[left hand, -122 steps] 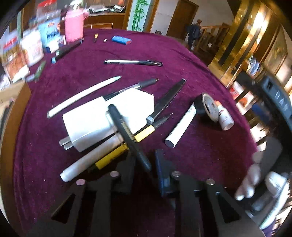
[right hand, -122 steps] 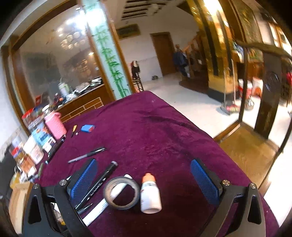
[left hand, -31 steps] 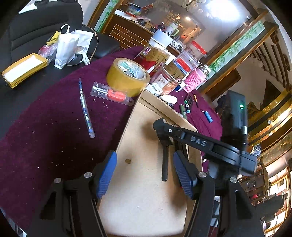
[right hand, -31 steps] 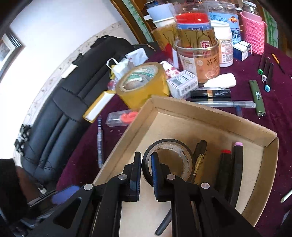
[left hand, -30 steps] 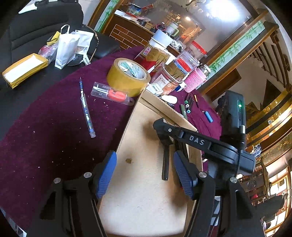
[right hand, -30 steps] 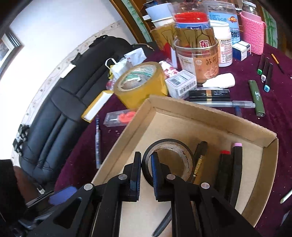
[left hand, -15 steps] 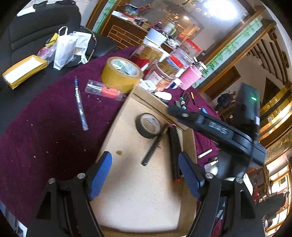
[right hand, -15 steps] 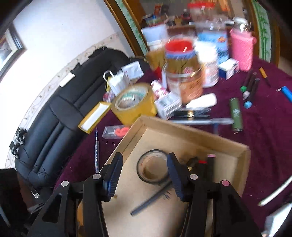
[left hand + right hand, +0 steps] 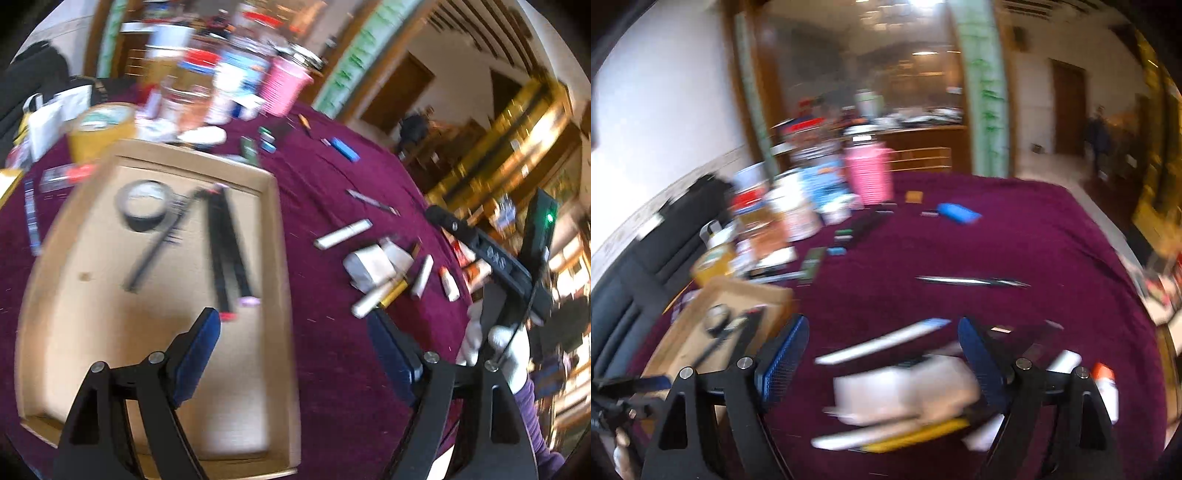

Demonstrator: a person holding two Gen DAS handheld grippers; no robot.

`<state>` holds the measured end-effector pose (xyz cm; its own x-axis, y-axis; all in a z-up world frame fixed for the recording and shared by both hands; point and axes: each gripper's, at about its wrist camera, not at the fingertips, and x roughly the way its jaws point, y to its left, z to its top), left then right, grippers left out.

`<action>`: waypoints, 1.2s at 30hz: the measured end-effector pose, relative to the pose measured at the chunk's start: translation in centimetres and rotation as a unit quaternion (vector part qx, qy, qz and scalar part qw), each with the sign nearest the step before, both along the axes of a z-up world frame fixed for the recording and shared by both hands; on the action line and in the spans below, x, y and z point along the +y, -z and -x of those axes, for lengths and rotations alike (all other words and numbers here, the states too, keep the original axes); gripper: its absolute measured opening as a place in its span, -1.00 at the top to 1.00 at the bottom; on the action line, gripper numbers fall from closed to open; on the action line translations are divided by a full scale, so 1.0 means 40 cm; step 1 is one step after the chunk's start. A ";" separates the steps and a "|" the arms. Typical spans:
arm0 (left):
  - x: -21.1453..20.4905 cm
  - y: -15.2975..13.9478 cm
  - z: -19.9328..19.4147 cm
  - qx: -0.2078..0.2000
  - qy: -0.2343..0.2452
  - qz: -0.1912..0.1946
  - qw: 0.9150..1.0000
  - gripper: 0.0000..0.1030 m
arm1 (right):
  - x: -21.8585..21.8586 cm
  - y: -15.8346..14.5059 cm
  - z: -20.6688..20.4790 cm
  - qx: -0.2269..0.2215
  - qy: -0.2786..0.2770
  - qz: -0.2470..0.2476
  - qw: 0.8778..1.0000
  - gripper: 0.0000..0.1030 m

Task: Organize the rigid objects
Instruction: 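Withdraw both open tools from the tray back over the table, then grasp the white pen with the left tool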

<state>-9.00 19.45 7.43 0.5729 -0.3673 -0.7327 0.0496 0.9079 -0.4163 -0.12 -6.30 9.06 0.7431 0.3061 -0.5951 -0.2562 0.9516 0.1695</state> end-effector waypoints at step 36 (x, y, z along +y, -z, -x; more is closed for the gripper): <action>-0.412 0.141 -0.446 0.035 0.229 -0.250 0.940 0.49 | -0.379 0.135 -0.069 0.030 0.141 -0.115 0.983 -0.67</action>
